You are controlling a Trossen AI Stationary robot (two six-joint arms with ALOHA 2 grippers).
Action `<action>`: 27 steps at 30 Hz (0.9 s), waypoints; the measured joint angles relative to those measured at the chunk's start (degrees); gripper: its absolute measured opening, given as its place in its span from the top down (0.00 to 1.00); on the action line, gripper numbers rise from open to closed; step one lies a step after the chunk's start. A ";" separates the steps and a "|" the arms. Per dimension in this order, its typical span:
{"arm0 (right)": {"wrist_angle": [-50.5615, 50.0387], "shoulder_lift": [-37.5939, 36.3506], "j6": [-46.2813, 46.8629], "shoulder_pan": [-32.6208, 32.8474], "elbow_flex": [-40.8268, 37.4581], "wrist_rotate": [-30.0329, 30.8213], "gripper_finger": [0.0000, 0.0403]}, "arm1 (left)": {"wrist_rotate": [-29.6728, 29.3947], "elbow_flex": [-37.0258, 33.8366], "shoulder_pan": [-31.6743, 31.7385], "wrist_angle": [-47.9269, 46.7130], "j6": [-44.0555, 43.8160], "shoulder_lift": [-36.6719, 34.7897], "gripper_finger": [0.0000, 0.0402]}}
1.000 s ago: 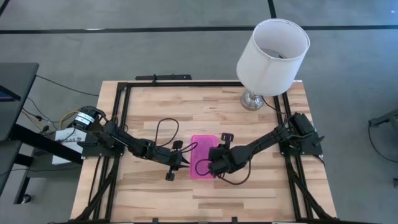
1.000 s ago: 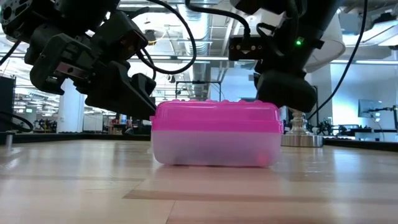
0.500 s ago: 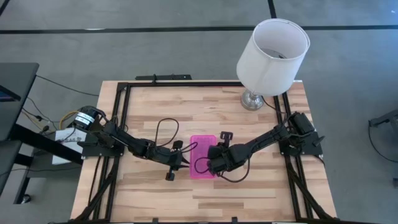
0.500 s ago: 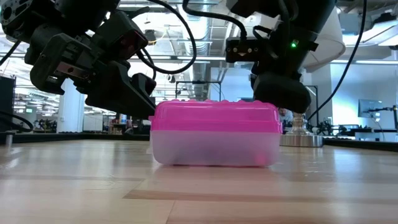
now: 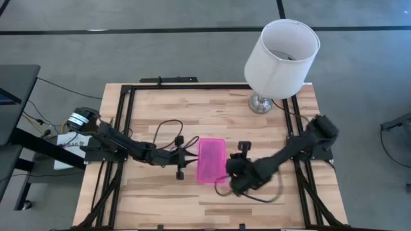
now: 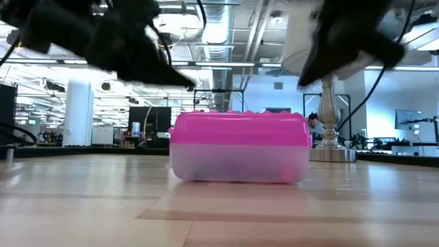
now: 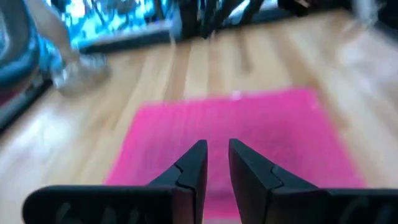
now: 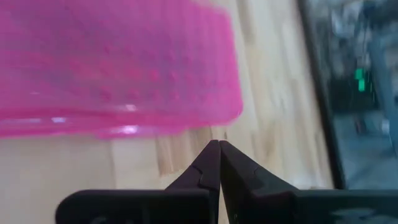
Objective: Pick & place school supplies into a supply box
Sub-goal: Return to Home Position
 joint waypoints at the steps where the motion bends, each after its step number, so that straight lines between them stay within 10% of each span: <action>1: 0.28 -1.71 -0.76 1.45 0.00 0.92 1.00 | -0.08 0.00 -0.63 -0.17 1.11 -1.90 0.85; 11: 8.17 -19.26 -6.85 17.30 0.00 6.23 1.00 | -2.27 -0.02 -7.94 -0.41 13.46 -17.11 0.85; 20: 13.58 -25.38 -24.39 31.53 0.00 24.96 1.00 | -31.43 -0.04 -13.32 -0.97 15.25 -35.61 0.85; 27: -1.06 -35.12 -7.62 30.61 -1.32 21.33 1.00 | -10.04 -0.08 -13.60 -18.40 18.04 -51.91 0.85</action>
